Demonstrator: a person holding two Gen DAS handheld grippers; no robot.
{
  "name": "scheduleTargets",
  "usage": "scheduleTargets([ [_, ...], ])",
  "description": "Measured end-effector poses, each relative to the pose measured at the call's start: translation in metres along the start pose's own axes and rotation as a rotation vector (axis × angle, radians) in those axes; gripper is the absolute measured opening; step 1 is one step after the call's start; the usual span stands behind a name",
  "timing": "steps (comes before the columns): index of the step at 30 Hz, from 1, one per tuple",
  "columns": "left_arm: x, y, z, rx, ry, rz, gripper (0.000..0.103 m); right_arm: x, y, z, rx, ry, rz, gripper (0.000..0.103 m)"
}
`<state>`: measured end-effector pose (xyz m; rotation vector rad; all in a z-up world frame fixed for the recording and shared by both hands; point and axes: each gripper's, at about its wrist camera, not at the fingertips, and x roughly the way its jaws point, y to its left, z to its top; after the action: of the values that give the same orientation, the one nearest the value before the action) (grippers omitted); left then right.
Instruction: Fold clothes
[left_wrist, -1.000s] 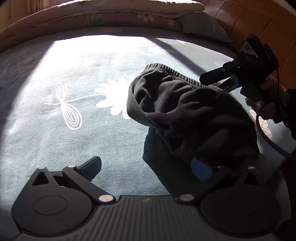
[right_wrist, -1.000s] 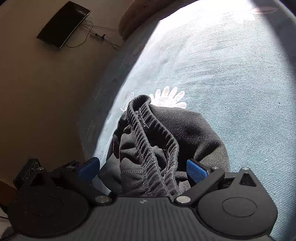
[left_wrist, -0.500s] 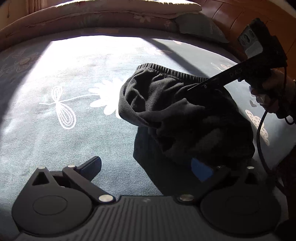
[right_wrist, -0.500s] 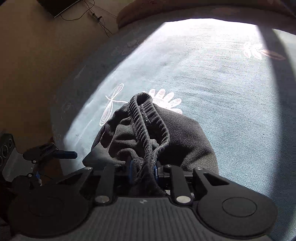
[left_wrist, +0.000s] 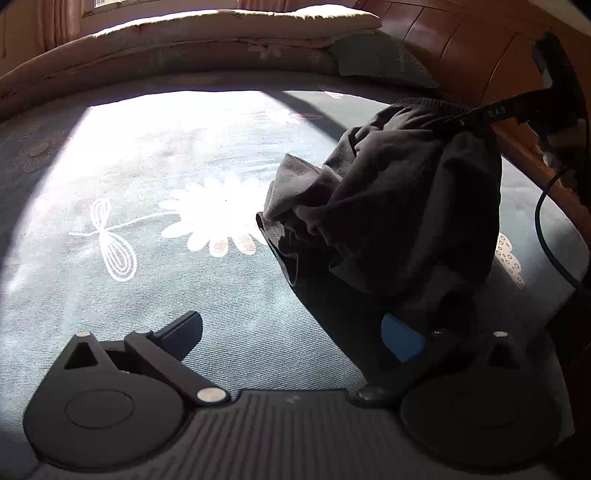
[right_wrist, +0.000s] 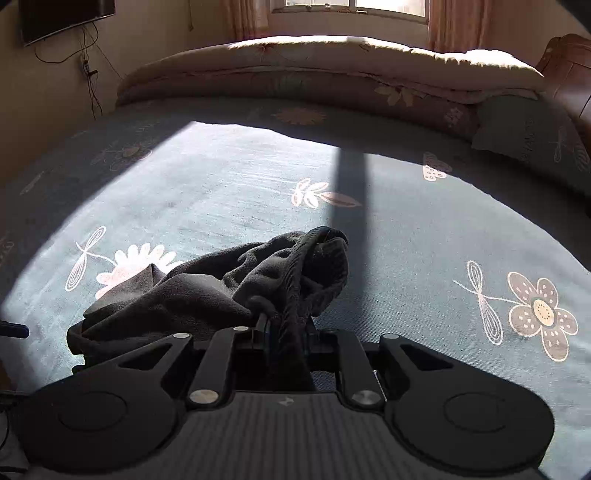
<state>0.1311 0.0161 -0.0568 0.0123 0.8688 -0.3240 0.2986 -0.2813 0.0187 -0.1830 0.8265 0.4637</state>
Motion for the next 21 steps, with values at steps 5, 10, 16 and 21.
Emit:
scheduleTargets([
  [5,0.005,-0.009,0.004,0.023,0.007,-0.009,0.102,-0.015,-0.043,-0.026,0.069,0.033,-0.184,0.018],
  [10,0.009,-0.015,0.006,0.045,0.014,-0.025,0.102,-0.007,-0.088,-0.057,0.174,0.117,-0.372,0.018],
  [16,0.013,-0.022,0.008,0.07,0.018,-0.026,0.102,-0.004,-0.112,-0.092,0.31,0.149,-0.359,0.031],
  [21,0.015,-0.019,0.007,0.065,0.018,-0.026,0.102,-0.029,-0.099,-0.095,0.301,0.063,-0.421,0.054],
])
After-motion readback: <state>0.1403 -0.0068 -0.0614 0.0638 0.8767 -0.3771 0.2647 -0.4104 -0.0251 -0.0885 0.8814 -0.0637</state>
